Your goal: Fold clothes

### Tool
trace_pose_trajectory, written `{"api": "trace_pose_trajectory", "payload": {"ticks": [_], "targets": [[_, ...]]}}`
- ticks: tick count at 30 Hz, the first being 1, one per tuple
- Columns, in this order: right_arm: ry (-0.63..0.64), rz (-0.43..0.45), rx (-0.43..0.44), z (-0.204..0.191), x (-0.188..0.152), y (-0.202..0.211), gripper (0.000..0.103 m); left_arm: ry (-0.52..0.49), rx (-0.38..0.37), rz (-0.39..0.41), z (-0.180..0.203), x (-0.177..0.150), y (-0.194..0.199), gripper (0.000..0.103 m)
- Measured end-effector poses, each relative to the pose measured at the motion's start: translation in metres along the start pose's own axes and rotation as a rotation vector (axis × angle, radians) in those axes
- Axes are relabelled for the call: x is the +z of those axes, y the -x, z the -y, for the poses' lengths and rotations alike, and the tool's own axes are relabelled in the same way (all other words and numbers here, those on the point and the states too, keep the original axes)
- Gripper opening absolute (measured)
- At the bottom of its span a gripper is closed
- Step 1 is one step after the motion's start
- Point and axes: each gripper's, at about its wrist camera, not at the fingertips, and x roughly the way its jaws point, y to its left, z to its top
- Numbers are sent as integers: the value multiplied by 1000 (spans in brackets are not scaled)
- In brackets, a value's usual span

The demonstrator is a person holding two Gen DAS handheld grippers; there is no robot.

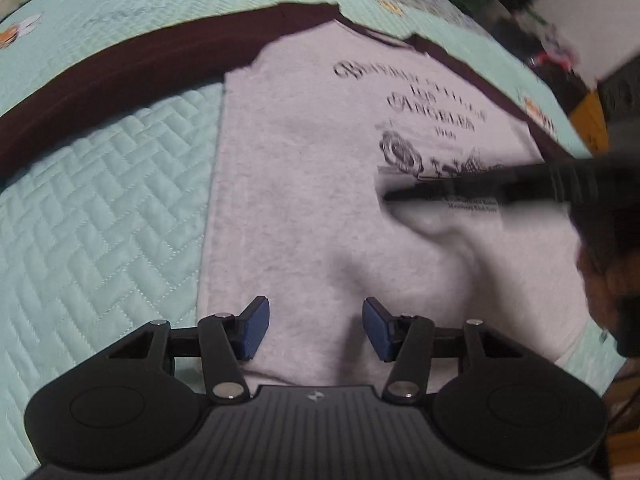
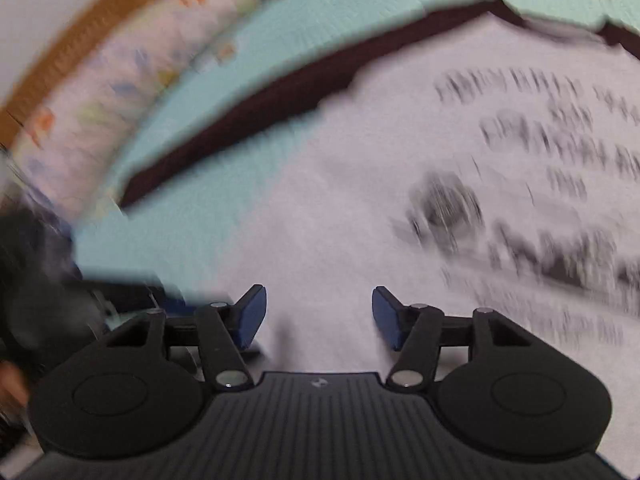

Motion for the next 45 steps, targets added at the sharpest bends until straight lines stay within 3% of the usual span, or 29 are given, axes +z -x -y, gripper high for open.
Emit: {"api": "trace_pose_trajectory", "payload": {"ticks": [4, 6, 7, 8, 10, 12, 14, 17, 19, 21, 22, 24, 26, 29, 31, 33, 34, 37, 39, 41, 42, 45], "targets": [[24, 121, -33, -8, 46, -24, 62, -48, 21, 98, 10, 8, 12, 58], [12, 79, -38, -1, 52, -50, 64, -47, 13, 7, 5, 5, -5, 58], [-10, 10, -44, 4, 47, -68, 64, -47, 8, -31, 3, 3, -12, 58], [-38, -73, -52, 8, 39, -87, 65, -46, -3, -22, 0, 1, -9, 58], [17, -57, -8, -1, 20, -84, 66, -45, -25, -5, -5, -3, -4, 58], [-36, -98, 93, -4, 13, -78, 65, 2, -51, 10, -13, -5, 3, 58], [-68, -45, 109, -7, 16, -67, 65, 58, -67, 42, -17, -3, 12, 58], [-30, 85, 14, -7, 25, -54, 67, 13, -19, 147, -4, -1, 24, 60], [10, 72, -67, 3, 27, -64, 74, -31, -26, 131, 1, -3, 11, 64], [20, -25, -104, 13, 19, -85, 75, -53, -41, 23, 0, -8, -13, 64], [44, -25, -91, 8, 14, -83, 75, -62, -39, 27, 1, -8, -10, 64], [1, -78, 18, 2, 15, -76, 75, -73, -36, 35, 2, -7, -3, 64], [-67, -13, 138, 1, 20, -60, 73, 6, -56, 32, -4, -1, 2, 62], [-61, 153, 84, -3, 39, -43, 74, 56, -62, 89, -4, 5, 15, 64], [-78, 176, 36, 3, 50, -52, 78, 54, -53, 109, 0, 9, 15, 66], [-146, 101, 9, 19, 46, -76, 78, 35, -55, 40, 5, 6, -2, 71], [-201, 13, 8, 27, 38, -92, 78, 33, -55, -10, 5, 2, -14, 71], [-191, 3, 109, 22, 12, -89, 80, 9, -36, 24, 11, -2, -9, 72], [-250, -13, 170, 25, 5, -81, 79, 84, -57, 36, 7, -2, -2, 69], [-197, 16, 108, 21, 11, -72, 79, 158, -129, 90, 4, 2, 11, 62], [-161, 32, 68, 18, 16, -68, 79, 189, -160, 154, 3, 2, 20, 62], [-55, 78, -46, 7, 37, -59, 79, 331, -145, 350, -8, -2, 37, 69]]}}
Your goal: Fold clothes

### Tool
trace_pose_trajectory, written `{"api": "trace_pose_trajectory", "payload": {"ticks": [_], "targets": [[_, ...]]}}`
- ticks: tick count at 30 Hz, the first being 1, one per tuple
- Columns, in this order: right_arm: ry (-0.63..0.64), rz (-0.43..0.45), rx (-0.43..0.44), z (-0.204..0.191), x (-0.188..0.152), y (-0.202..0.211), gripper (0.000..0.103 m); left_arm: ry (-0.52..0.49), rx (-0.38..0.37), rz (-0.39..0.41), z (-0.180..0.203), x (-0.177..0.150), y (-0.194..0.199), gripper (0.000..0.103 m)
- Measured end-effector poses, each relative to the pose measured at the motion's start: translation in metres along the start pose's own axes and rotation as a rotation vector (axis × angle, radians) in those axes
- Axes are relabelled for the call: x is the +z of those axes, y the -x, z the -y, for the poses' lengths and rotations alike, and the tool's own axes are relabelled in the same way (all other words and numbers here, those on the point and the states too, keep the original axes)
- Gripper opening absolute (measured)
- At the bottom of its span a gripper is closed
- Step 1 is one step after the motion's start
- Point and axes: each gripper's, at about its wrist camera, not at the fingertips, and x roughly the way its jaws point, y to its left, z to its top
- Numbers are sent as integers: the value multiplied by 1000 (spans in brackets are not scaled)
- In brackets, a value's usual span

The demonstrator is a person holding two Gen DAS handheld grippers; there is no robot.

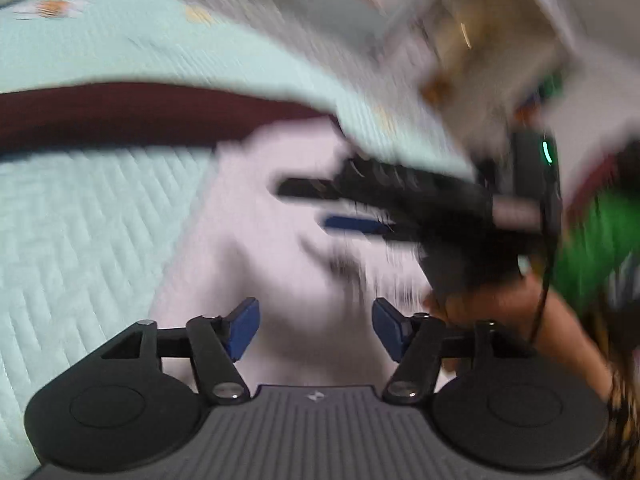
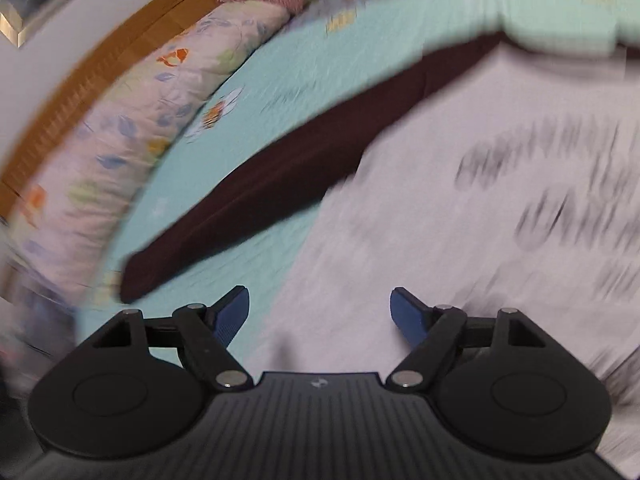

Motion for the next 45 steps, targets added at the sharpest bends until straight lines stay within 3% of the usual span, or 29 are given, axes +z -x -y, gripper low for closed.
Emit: {"api": "trace_pose_trajectory", "payload": {"ticks": [3, 5, 10, 12, 14, 17, 18, 21, 26, 30, 33, 44, 45], "targets": [[98, 59, -44, -11, 29, 13, 79, 39, 88, 35, -9, -7, -8, 68], [249, 86, -66, -35, 41, 13, 79, 37, 116, 59, -16, -20, -7, 67], [716, 84, -15, -120, 47, -8, 79, 13, 26, 67, -16, -33, -11, 67], [906, 76, 31, -156, 41, -18, 79, 71, -47, 90, -22, -36, -4, 63], [1085, 50, 80, -188, 26, -26, 78, 204, -89, 179, -44, -34, 9, 60], [1262, 4, 112, -225, 6, -47, 78, 304, 15, 365, -66, -32, 44, 62], [1293, -15, 128, -235, 0, -57, 78, 326, 69, 409, -71, -31, 54, 64], [1363, -73, 178, -260, -17, -86, 78, 396, 191, 432, -83, -33, 64, 65], [1457, -145, 233, -300, -40, -122, 78, 511, 218, 341, -106, -34, 62, 65], [1516, -157, 214, -320, -52, -148, 78, 551, 254, 369, -119, -34, 72, 65], [1526, -187, 180, -326, -62, -170, 70, 561, 256, 376, -123, -35, 77, 64], [1627, -33, 133, -333, -87, -188, 69, 549, 283, 391, -114, -35, 73, 64], [1615, -36, 135, -334, -86, -188, 60, 548, 285, 395, -114, -35, 73, 64]]}}
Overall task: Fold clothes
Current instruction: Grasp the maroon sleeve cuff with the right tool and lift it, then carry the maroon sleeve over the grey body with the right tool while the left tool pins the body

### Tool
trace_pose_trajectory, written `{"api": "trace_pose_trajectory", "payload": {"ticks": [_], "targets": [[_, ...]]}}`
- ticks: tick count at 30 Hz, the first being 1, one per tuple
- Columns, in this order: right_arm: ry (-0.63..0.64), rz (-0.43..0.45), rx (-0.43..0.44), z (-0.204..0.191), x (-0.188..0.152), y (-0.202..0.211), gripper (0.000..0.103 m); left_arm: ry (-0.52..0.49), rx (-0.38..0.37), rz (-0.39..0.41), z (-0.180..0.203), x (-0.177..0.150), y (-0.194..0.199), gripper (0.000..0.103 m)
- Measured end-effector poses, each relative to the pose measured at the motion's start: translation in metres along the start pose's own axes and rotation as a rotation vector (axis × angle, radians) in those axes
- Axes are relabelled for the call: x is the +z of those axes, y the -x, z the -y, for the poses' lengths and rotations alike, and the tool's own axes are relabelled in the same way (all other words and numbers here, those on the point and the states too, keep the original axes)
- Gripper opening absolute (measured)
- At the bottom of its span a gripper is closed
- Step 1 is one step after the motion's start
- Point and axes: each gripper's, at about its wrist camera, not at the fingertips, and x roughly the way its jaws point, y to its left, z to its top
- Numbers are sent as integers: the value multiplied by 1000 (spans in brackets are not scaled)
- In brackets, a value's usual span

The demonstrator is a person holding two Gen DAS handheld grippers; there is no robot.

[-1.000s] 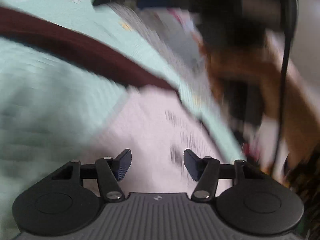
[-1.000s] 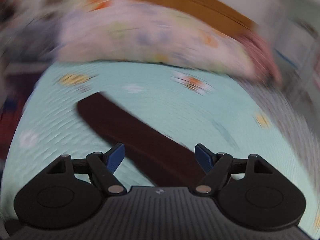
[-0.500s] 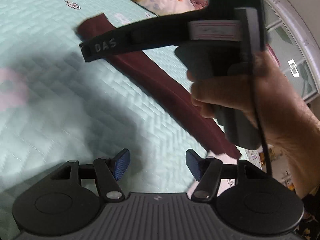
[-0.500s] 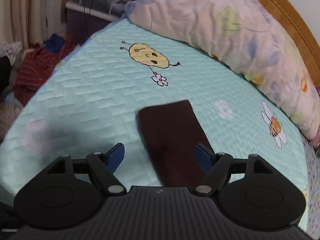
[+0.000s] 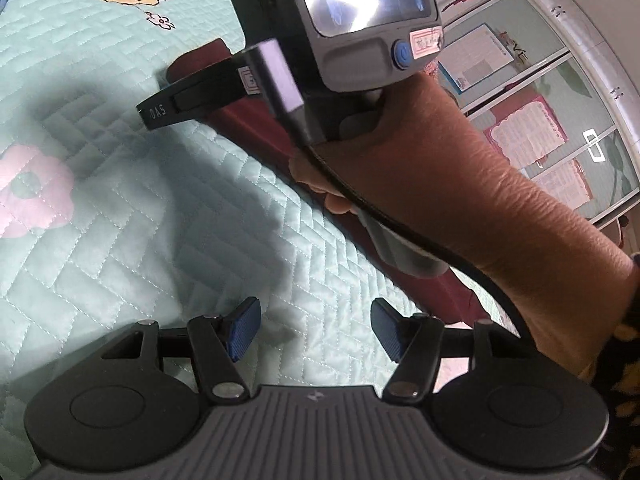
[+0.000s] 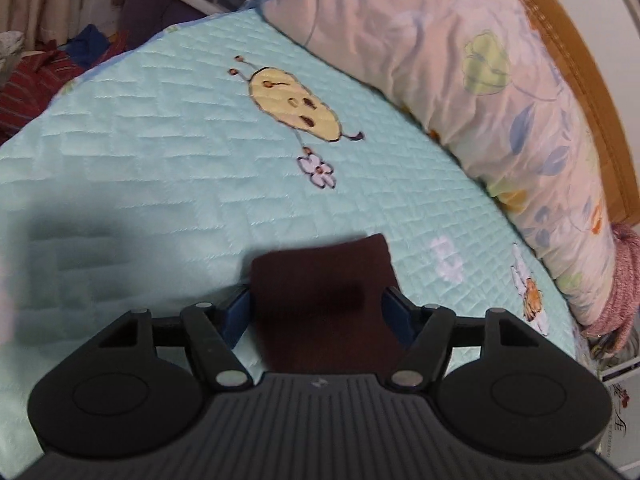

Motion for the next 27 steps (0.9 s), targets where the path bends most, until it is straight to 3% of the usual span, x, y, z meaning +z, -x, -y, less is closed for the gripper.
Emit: {"api": "trace_pose_trajectory", "payload": {"ticks": [1, 2, 5, 10, 16, 18, 22, 27], "targets": [[-21, -3, 13, 1, 1, 0, 28, -6, 3, 4, 1, -1, -3, 64], [-46, -6, 16, 3, 1, 2, 17, -12, 5, 7, 1, -2, -6, 64], [-152, 9, 1, 15, -3, 15, 15, -47, 2, 13, 5, -3, -18, 64], [-519, 174, -120, 71, -35, 95, 14, -128, -44, 1, 16, -8, -27, 65], [-1050, 358, -326, 139, -146, 229, 14, -359, -141, -89, 46, -23, -37, 65], [-1194, 378, -370, 152, -186, 257, 14, -408, -148, -172, 52, -26, -48, 65], [-1322, 361, -389, 154, -231, 276, 14, -447, -188, -297, 58, -28, -59, 65], [-1378, 395, -389, 132, -249, 289, 14, -427, -198, -402, 57, -22, -70, 65]]}}
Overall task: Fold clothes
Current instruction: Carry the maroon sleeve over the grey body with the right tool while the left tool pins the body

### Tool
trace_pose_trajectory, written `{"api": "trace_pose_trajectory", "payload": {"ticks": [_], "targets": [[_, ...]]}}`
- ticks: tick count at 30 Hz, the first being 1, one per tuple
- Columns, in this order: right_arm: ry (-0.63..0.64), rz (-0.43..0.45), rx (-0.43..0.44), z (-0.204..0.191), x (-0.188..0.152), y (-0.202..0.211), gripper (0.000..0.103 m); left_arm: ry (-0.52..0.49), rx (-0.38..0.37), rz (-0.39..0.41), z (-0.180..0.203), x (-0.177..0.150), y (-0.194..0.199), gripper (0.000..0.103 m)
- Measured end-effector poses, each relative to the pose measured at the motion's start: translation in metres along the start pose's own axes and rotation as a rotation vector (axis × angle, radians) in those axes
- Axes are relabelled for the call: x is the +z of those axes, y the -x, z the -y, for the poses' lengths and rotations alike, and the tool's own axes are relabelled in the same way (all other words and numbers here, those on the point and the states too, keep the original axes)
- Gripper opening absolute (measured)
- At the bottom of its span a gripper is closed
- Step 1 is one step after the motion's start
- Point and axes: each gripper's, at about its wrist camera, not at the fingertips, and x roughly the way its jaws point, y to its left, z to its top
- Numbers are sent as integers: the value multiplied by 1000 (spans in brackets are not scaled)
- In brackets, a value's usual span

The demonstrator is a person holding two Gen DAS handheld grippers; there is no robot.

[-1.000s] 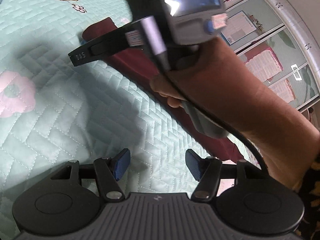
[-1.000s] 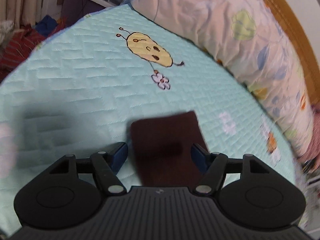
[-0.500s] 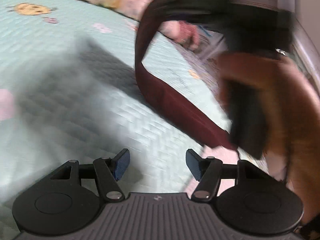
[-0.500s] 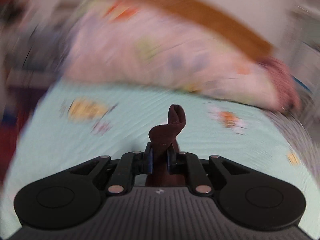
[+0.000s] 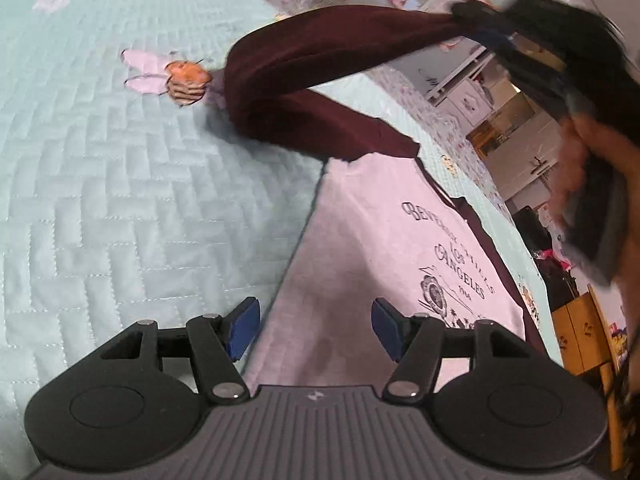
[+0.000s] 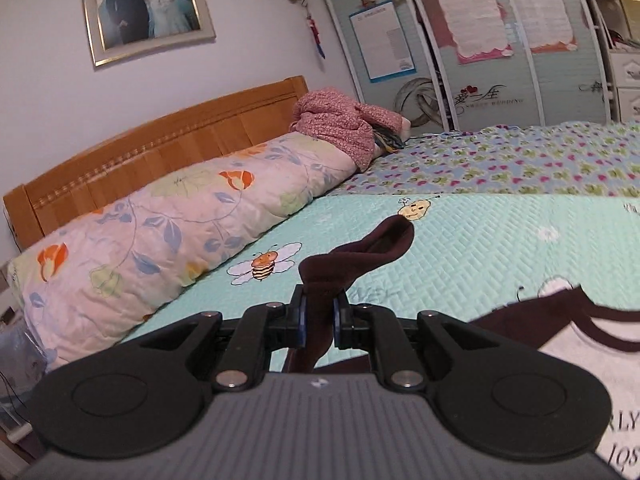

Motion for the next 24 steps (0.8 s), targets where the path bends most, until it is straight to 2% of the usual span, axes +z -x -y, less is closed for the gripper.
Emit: {"api": "trace_pose_trajectory", "payload": {"ticks": [3, 7, 10, 15, 17, 19, 24], "targets": [[-43, 18, 15, 6, -8, 12, 14, 17, -24, -42, -5, 2, -3, 65], [-31, 35, -3, 12, -9, 23, 14, 11, -81, -121, -13, 10, -8, 65], [-39, 39, -4, 16, -9, 25, 14, 71, -162, -208, -24, 13, -11, 63], [-49, 40, 5, 16, -8, 23, 14, 159, -191, -269, -40, 15, -16, 46], [-48, 36, 9, 15, -9, 25, 14, 174, -185, -291, -45, 17, -17, 31], [-48, 31, 13, 14, -9, 26, 14, 149, -168, -313, -45, 19, -16, 21], [-87, 20, 27, 18, -8, 26, 14, 156, -199, -384, -46, 26, -24, 23]]}}
